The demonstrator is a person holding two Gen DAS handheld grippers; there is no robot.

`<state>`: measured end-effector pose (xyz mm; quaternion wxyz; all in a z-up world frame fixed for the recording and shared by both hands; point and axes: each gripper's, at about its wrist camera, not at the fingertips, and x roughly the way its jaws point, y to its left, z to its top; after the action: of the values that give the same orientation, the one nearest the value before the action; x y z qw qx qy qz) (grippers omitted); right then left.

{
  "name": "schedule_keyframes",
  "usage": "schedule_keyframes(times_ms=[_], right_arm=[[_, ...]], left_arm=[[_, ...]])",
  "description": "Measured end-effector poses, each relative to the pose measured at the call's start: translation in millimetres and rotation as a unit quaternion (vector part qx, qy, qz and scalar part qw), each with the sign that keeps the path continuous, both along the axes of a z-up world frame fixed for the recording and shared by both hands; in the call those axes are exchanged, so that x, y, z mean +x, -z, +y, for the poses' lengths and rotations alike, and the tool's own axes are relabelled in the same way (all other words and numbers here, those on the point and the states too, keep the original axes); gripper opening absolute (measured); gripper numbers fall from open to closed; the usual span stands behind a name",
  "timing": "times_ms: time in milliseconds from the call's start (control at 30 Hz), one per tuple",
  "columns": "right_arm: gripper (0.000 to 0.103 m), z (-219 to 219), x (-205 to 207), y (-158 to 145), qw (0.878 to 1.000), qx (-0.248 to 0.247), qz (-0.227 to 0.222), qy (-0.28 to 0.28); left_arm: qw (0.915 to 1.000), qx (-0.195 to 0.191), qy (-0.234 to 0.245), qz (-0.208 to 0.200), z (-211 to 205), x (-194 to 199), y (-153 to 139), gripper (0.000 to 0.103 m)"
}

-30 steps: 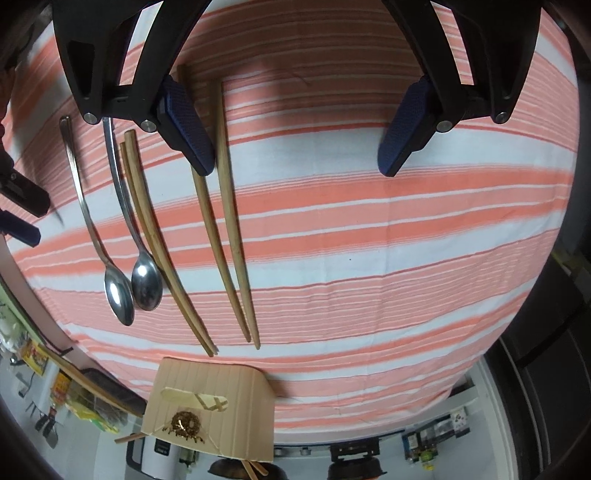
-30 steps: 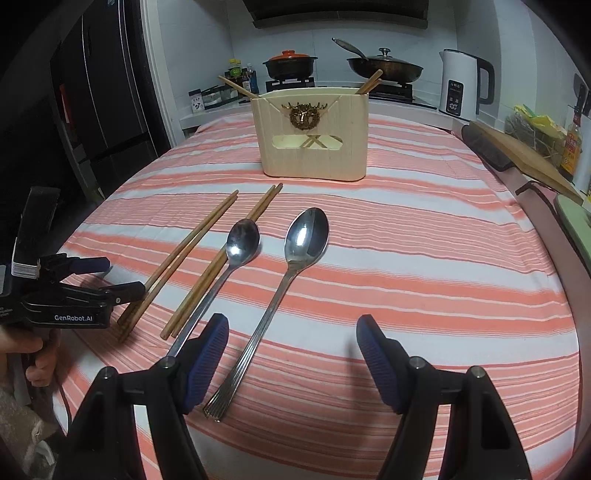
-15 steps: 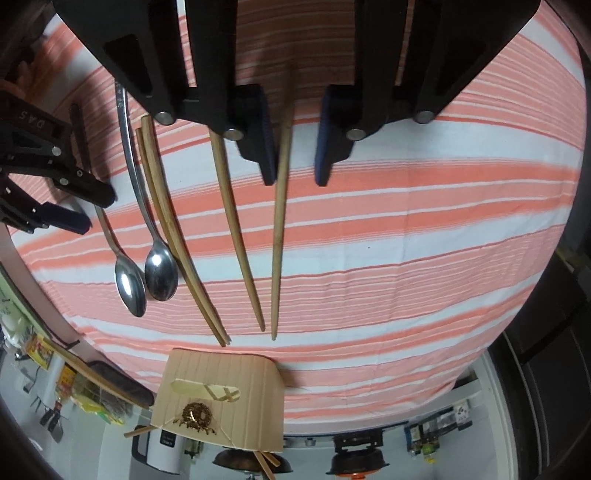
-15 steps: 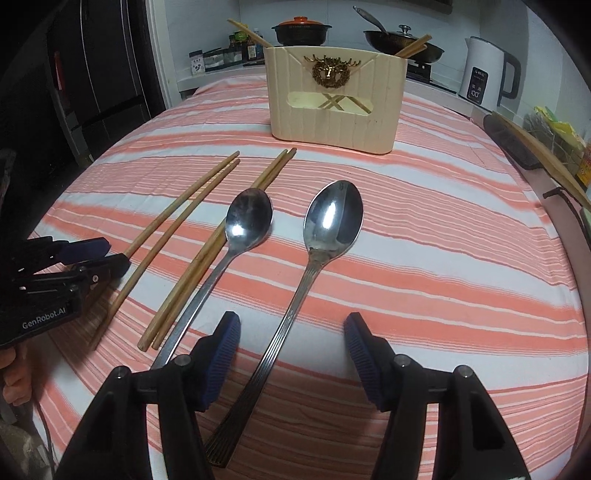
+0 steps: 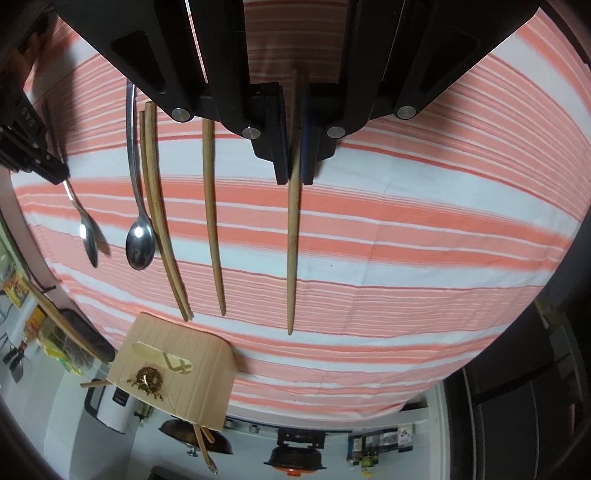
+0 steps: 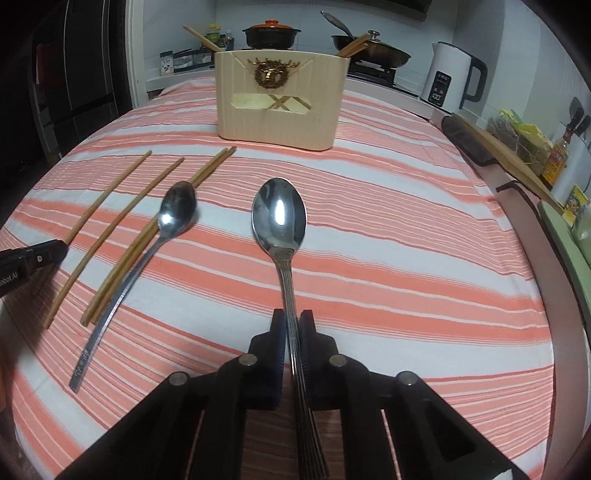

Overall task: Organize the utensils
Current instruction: 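Open both tools, setting the chopstick and spoon back on the cloth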

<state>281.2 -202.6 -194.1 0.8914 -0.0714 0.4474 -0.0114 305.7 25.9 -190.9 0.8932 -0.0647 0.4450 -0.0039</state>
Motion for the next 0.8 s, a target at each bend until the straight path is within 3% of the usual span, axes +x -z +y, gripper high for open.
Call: schedule_keyframes(times_ms=[100, 167, 200, 233, 267, 333, 533, 800], right_arm=[[0.008, -16, -6, -1, 1.000, -0.012, -0.005, 0.018], [0.009, -23, -7, -1, 1.000, -0.013, -0.005, 0.020], [0.011, -25, -7, -1, 1.000, -0.011, -0.006, 0.018], [0.022, -26, -7, -2, 1.000, -0.011, -0.008, 0.018], [0.044, -27, -7, -3, 1.000, -0.011, -0.012, 0.017], [0.065, -27, -7, -3, 1.000, -0.010, -0.018, 0.011], [0.065, -29, -5, 1, 1.000, 0.003, -0.015, 0.007], [0.068, -43, -4, 5, 0.999, 0.052, -0.007, 0.016]], left_arm=[[1.0000, -0.007, 0.005, 0.001, 5, 4, 0, 0.008], [0.9998, -0.011, 0.014, 0.001, 6, 8, -1, 0.023], [0.9999, -0.009, 0.014, 0.000, 8, 9, -1, 0.046], [0.9999, -0.006, 0.011, -0.002, 10, 10, -2, 0.069], [0.9999, -0.005, 0.009, -0.003, 12, 12, -2, 0.075], [0.9999, -0.004, 0.011, 0.003, 15, 14, 1, 0.076], [0.9982, 0.048, 0.035, 0.002, 11, 7, 6, 0.076], [0.9977, 0.055, 0.040, 0.000, 16, -1, 7, 0.084]])
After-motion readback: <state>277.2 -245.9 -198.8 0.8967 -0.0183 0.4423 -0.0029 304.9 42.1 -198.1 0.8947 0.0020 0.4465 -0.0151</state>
